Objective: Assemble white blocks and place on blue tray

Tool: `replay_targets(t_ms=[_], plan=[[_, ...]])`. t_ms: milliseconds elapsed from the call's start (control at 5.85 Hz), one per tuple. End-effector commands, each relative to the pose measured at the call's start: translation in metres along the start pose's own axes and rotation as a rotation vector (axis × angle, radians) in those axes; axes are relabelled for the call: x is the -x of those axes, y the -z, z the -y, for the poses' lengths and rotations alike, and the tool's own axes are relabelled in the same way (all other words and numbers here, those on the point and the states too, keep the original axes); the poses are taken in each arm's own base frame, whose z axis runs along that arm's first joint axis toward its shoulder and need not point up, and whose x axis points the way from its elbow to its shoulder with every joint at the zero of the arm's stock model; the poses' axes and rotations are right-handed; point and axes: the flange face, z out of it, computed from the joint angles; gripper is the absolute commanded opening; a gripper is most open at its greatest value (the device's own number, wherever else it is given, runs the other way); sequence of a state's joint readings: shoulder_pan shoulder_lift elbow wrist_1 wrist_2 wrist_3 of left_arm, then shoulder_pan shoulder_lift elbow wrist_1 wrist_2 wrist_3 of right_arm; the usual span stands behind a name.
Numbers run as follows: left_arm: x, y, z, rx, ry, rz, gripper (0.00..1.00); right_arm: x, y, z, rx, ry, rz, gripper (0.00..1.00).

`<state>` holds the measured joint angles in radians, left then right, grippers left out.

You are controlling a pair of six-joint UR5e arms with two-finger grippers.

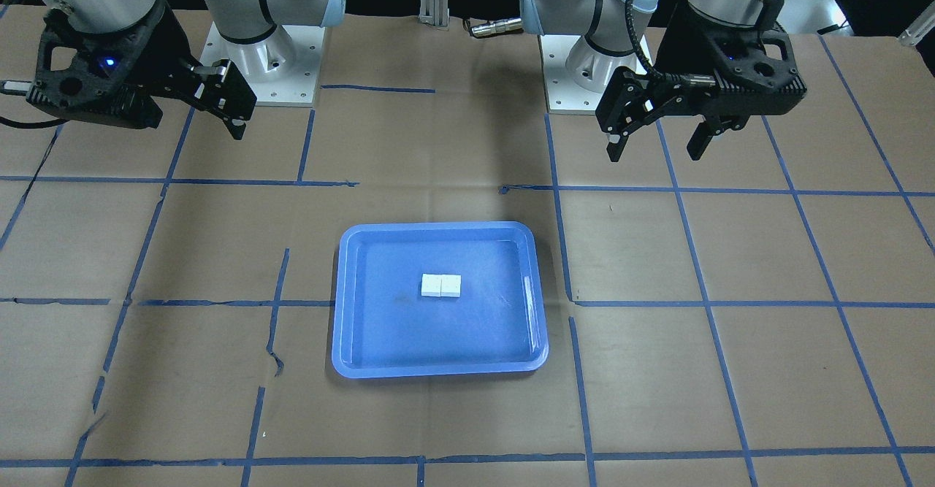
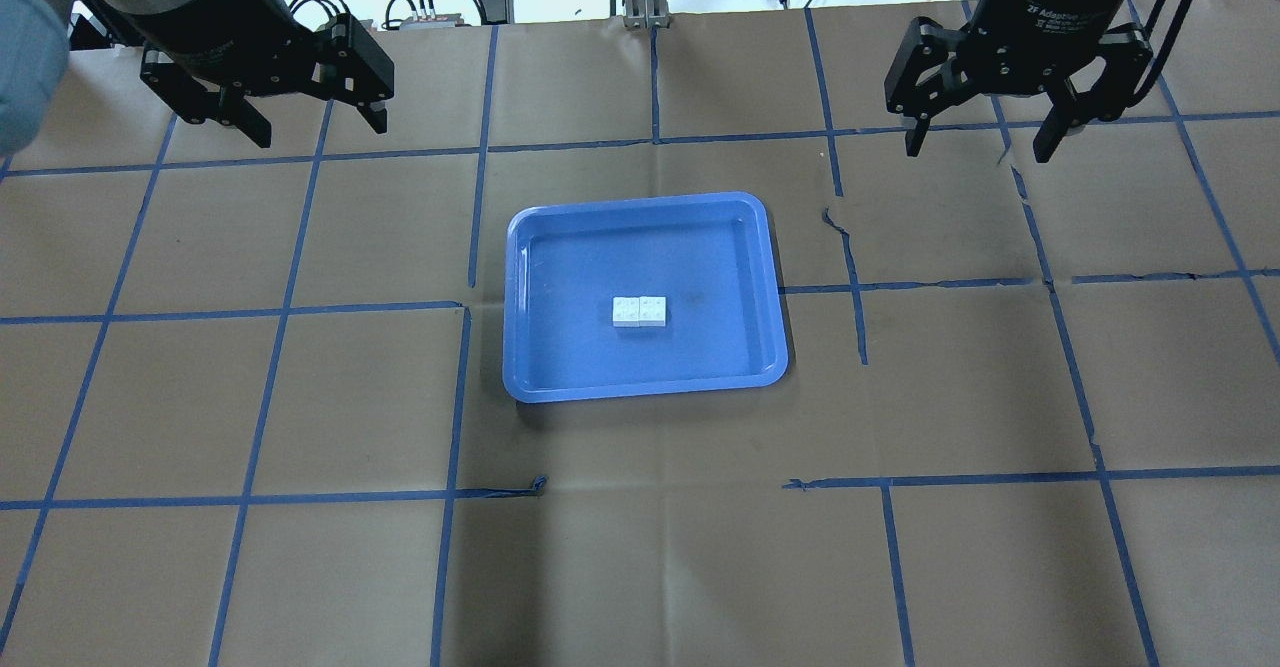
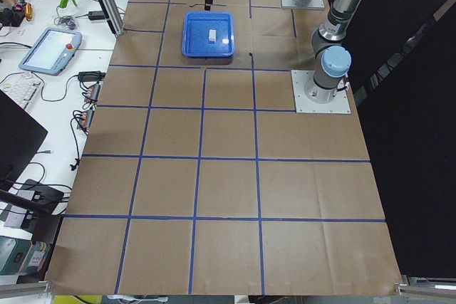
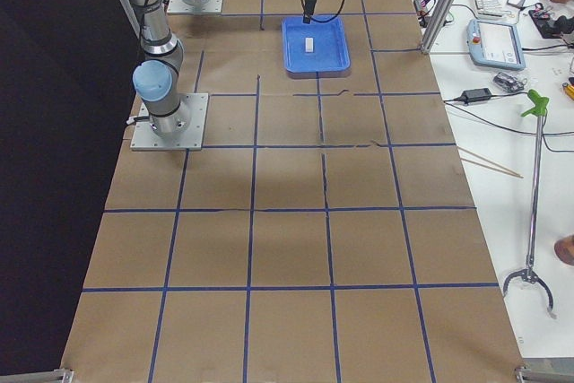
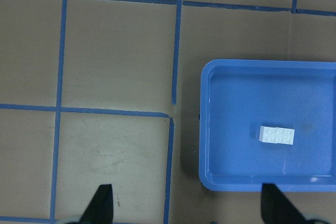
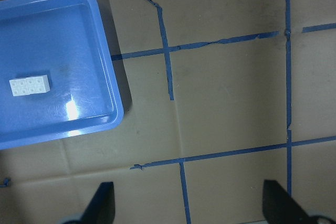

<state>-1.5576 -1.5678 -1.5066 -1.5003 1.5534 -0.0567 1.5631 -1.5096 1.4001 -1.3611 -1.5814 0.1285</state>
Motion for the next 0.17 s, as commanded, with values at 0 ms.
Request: replay_targets(t_ms=[0], plan=[[-0.0003, -0.0013, -0.0011, 0.003, -0.001, 0.001, 0.99, 0.0, -0.0007, 0.0009, -0.001, 0.003, -0.002, 1.0]])
